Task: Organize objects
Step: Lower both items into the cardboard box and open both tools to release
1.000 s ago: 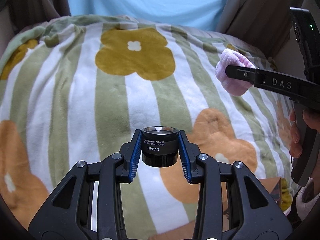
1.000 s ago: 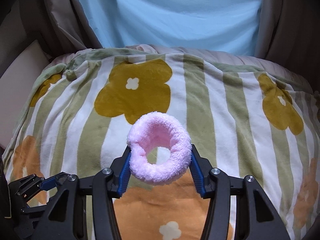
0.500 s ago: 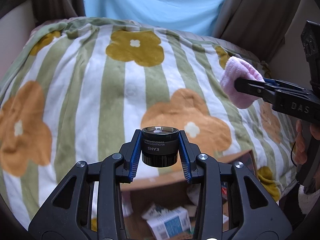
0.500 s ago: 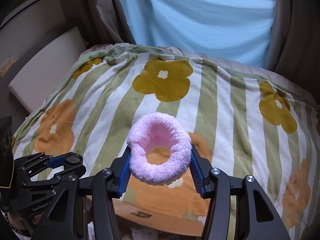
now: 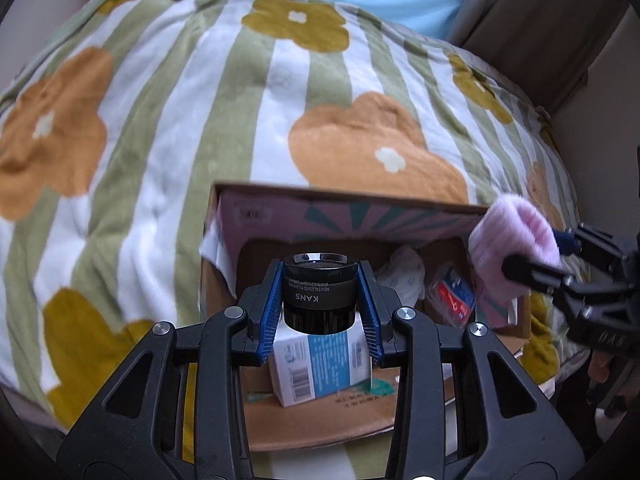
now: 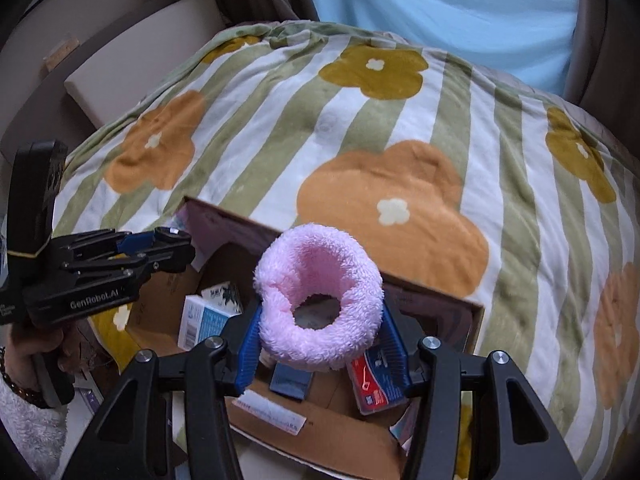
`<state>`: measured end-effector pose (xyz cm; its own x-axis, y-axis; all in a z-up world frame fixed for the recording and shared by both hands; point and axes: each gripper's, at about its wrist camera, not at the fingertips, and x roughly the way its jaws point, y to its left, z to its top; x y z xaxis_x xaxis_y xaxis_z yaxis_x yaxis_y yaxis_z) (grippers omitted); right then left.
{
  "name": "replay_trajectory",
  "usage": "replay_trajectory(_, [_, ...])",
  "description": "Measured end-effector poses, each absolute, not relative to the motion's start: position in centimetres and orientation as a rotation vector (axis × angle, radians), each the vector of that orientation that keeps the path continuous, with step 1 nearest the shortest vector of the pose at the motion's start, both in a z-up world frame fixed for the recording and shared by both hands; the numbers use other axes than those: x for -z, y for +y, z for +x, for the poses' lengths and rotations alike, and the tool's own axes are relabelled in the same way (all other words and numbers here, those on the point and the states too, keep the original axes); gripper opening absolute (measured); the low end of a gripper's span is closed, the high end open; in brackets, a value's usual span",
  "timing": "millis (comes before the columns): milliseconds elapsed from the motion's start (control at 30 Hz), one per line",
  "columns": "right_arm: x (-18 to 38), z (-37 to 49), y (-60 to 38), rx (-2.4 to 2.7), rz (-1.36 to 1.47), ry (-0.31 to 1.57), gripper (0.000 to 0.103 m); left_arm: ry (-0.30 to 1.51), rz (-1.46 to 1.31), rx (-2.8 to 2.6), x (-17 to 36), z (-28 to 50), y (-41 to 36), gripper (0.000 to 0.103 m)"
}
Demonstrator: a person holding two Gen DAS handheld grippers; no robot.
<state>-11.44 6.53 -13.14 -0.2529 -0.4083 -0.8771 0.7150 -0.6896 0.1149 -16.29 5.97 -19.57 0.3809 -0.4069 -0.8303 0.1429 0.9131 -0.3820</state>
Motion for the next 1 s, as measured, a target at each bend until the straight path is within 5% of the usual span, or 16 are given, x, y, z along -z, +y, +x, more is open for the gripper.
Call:
replay_trajectory(700, [17.0,-10.4,7.5,1.943,1.37,0.412,0.049,1.135,-0.225,0.352,20.4,-15.6,4.2,0.033])
replay_trajectory(767, [17.1,-10.4,7.4,1.944,1.364,0.425,0.055,1.128,-0.234,0.356,20.2,-15.4,4.0,0.042])
replay_trajectory(833, [17.1,-10.4,7.3,1.931,1.351,0.417,0.072,1.122,-0.211,0.347,19.8,-15.2,3.7,0.101])
replay_trajectory(933, [17.4,-10.5,7.3,1.877,1.357,0.396,0.102,1.098,-0.198,0.344,19.6,-14.9,3.5,0.103])
replay_trajectory(1000, [17.5,-10.2,7.3,1.895,1.34,0.44,0.102,1.106,-0.203,0.341,19.8,-14.6,3.7,0.103])
